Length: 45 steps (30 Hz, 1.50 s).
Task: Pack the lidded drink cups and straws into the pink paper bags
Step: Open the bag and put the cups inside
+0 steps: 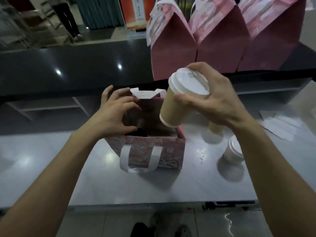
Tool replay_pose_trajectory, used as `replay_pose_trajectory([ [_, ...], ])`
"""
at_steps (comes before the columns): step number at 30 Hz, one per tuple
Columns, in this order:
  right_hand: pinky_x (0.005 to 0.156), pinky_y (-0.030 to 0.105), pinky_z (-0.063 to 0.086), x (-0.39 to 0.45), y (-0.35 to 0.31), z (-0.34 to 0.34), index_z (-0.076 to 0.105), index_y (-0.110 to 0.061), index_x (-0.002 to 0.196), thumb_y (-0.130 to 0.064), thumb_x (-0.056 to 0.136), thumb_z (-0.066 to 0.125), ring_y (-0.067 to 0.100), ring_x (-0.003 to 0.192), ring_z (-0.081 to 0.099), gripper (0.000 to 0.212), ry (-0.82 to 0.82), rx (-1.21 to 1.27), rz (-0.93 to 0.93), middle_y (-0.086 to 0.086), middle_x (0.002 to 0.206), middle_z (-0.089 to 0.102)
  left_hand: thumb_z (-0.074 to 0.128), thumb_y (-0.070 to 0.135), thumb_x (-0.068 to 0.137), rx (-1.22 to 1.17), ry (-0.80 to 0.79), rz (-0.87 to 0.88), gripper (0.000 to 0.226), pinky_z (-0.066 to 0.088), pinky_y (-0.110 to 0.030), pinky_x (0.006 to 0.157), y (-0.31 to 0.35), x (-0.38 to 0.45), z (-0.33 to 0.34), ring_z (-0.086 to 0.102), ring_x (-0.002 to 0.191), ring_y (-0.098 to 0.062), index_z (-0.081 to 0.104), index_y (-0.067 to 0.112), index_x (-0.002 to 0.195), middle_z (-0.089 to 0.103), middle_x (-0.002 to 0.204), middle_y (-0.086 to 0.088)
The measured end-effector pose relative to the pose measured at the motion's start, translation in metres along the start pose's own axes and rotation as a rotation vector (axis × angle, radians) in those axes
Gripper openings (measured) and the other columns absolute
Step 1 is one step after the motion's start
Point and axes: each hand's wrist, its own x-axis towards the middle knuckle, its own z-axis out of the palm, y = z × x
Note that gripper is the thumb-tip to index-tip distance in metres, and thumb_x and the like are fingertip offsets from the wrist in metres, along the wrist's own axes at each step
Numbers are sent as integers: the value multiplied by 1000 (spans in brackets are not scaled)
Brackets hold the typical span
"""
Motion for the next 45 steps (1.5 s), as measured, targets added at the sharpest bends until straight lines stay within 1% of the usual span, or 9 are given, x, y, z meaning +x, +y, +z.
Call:
replay_pose_trajectory([
  [2, 92, 22, 49, 6, -4, 11, 60, -35, 140, -85, 66, 74, 8, 118, 59, 90, -161, -8, 19, -12, 131, 62, 86, 73, 71, 16, -72, 2, 98, -17, -64, 129, -8, 4, 4, -10, 169, -20, 49, 41, 156, 42, 170, 10],
  [6, 101, 34, 50, 15, 1, 36, 52, -47, 148, -90, 64, 75, 10, 124, 53, 97, -348, -93, 3, -16, 140, 55, 71, 95, 58, -16, -186, 23, 139, -23, -65, 126, -21, 14, 15, -33, 163, -19, 9, 43, 171, 9, 182, 8],
  [11, 83, 17, 44, 35, 14, 71, 37, -44, 149, -80, 63, 79, 6, 114, 55, 102, -470, -259, 65, -25, 130, 50, 68, 97, 57, -48, -270, 22, 151, -17, -63, 130, -32, 21, 24, -45, 157, -21, -7, 35, 172, -18, 181, 8],
  [17, 77, 34, 54, 51, 28, 102, 37, -42, 154, -62, 68, 86, 23, 114, 56, 101, -656, -828, 118, -3, 149, 41, 66, 102, 60, 9, -307, 110, 155, -15, -62, 130, -39, 14, 24, -51, 153, -22, -19, 34, 171, -31, 178, 5],
  [22, 83, 34, 57, 47, 24, 123, 33, -32, 162, -45, 72, 93, 24, 114, 61, 109, -748, -993, 203, 1, 134, 58, 57, 109, 57, 50, -262, 169, 159, -28, -58, 124, -36, 2, 32, -57, 148, -25, -20, 30, 172, -38, 175, -8],
  [25, 80, 36, 61, 42, 20, 139, 24, -32, 166, -42, 74, 91, 23, 99, 64, 114, -833, -1063, 225, 2, 121, 63, 51, 112, 56, 57, -222, 213, 158, -24, -69, 125, -35, -1, 39, -53, 151, -30, -15, 28, 173, -35, 176, -15],
  [30, 65, 32, 46, 40, 17, 157, 32, -26, 163, -43, 81, 87, 14, 70, 51, 100, -891, -1167, 170, -4, 80, 46, 44, 114, 56, 85, -216, 241, 157, -21, -73, 123, -35, 3, 42, -52, 152, -32, -13, 27, 174, -34, 175, -17],
  [38, 77, 33, 52, 51, 17, 149, 28, -30, 167, -47, 83, 87, 20, 95, 59, 104, -965, -1098, 80, -2, 106, 52, 45, 114, 57, 122, -223, 170, 157, -18, -74, 124, -27, -7, 35, -48, 155, -32, -10, 26, 175, -29, 178, -17],
  [45, 67, 30, 46, 60, 13, 140, 31, -28, 163, -49, 76, 91, 19, 89, 58, 108, -973, -1027, 61, -5, 101, 54, 44, 116, 56, 120, -226, 107, 157, -22, -73, 123, -18, -15, 34, -47, 155, -32, -10, 28, 174, -30, 177, -17],
])
